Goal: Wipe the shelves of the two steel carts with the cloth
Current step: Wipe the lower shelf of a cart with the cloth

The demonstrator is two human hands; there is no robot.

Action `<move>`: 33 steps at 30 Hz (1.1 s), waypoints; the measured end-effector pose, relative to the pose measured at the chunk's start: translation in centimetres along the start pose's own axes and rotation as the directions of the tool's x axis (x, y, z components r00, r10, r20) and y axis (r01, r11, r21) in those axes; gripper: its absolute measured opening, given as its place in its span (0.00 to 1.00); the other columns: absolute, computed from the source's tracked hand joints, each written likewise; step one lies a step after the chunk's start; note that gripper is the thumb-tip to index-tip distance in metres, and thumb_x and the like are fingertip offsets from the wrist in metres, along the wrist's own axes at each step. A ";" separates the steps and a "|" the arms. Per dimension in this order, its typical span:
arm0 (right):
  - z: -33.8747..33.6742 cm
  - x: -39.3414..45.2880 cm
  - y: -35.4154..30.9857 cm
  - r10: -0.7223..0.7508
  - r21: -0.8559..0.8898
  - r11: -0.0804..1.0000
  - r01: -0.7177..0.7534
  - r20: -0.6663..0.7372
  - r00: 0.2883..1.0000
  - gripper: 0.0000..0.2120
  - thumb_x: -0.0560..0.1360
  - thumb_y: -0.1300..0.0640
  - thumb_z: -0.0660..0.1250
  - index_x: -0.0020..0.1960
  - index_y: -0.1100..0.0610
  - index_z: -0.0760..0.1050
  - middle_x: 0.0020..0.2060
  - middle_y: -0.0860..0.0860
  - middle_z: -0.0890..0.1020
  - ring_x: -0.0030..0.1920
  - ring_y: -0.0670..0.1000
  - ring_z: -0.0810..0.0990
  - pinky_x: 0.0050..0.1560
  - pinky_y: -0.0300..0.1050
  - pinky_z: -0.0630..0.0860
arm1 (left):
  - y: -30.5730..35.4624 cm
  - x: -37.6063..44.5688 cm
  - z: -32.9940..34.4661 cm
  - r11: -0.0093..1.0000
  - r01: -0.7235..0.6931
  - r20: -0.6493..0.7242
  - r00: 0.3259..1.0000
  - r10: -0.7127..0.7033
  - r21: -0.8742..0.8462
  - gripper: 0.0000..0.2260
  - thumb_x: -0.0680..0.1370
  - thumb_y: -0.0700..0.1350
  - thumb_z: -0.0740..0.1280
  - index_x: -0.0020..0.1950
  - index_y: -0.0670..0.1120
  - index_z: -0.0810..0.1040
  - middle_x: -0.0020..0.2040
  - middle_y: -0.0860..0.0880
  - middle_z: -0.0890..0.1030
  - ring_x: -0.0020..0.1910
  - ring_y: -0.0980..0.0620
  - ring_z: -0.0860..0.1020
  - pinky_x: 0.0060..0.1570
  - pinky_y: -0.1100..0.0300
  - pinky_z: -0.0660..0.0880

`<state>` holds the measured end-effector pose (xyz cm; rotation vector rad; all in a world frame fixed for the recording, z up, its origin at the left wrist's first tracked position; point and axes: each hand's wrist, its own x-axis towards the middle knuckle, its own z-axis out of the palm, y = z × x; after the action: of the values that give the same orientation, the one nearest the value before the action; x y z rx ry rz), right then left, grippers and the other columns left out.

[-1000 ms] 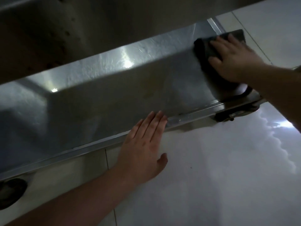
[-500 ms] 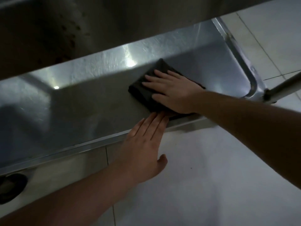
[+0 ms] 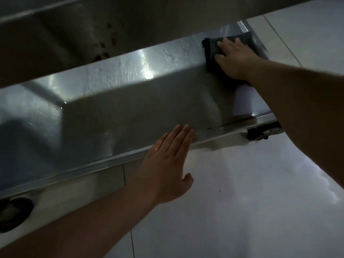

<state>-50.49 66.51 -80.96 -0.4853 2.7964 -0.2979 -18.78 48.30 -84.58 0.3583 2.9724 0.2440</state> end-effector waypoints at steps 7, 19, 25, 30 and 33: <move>1.7 -5.3 1.5 -0.401 -0.137 0.904 0.406 0.064 0.914 0.35 0.78 0.32 0.44 0.84 0.42 0.54 0.83 0.41 0.54 0.82 0.43 0.47 0.79 0.48 0.44 | 0.5 -0.2 0.2 1.000 0.011 -0.052 0.999 -0.010 0.011 0.47 0.73 0.59 0.68 0.87 0.46 0.51 0.87 0.48 0.51 0.86 0.51 0.47 0.83 0.52 0.46; 4.7 -2.2 -13.0 -0.212 -0.085 0.974 0.208 -0.041 0.976 0.31 0.84 0.42 0.46 0.84 0.51 0.53 0.84 0.51 0.53 0.83 0.60 0.50 0.80 0.63 0.49 | 0.5 -0.2 0.1 1.000 -0.002 -0.012 1.000 0.003 0.031 0.49 0.72 0.59 0.69 0.87 0.44 0.51 0.87 0.45 0.53 0.86 0.47 0.48 0.84 0.49 0.48; 7.5 -6.2 -18.1 -0.582 -0.048 0.807 0.589 0.110 0.806 0.28 0.85 0.39 0.49 0.84 0.43 0.54 0.84 0.42 0.53 0.84 0.50 0.48 0.81 0.54 0.44 | 0.1 0.0 -0.8 0.999 -0.043 0.025 0.999 0.043 -0.008 0.48 0.74 0.58 0.69 0.86 0.42 0.51 0.86 0.42 0.52 0.85 0.45 0.48 0.83 0.53 0.41; 4.1 -5.7 -7.7 -0.196 -0.032 0.980 0.194 -0.101 0.975 0.27 0.85 0.42 0.50 0.83 0.48 0.60 0.83 0.49 0.59 0.83 0.56 0.55 0.80 0.58 0.51 | -2.7 -2.7 -1.3 0.990 -0.140 0.056 0.989 0.139 0.005 0.48 0.77 0.54 0.68 0.87 0.45 0.43 0.87 0.46 0.41 0.85 0.50 0.38 0.83 0.54 0.40; 4.2 -8.3 -3.4 0.161 0.079 0.986 -0.149 -0.176 0.971 0.31 0.82 0.39 0.45 0.84 0.47 0.54 0.84 0.47 0.55 0.84 0.56 0.50 0.81 0.60 0.46 | -7.2 -6.9 -1.9 0.987 -0.126 0.023 0.992 0.125 0.098 0.47 0.75 0.56 0.68 0.87 0.45 0.46 0.87 0.45 0.48 0.86 0.46 0.45 0.83 0.52 0.43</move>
<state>-40.63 65.68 -82.04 -0.2321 2.9689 -0.4166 -14.05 39.48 -83.17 0.5577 2.9560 0.1059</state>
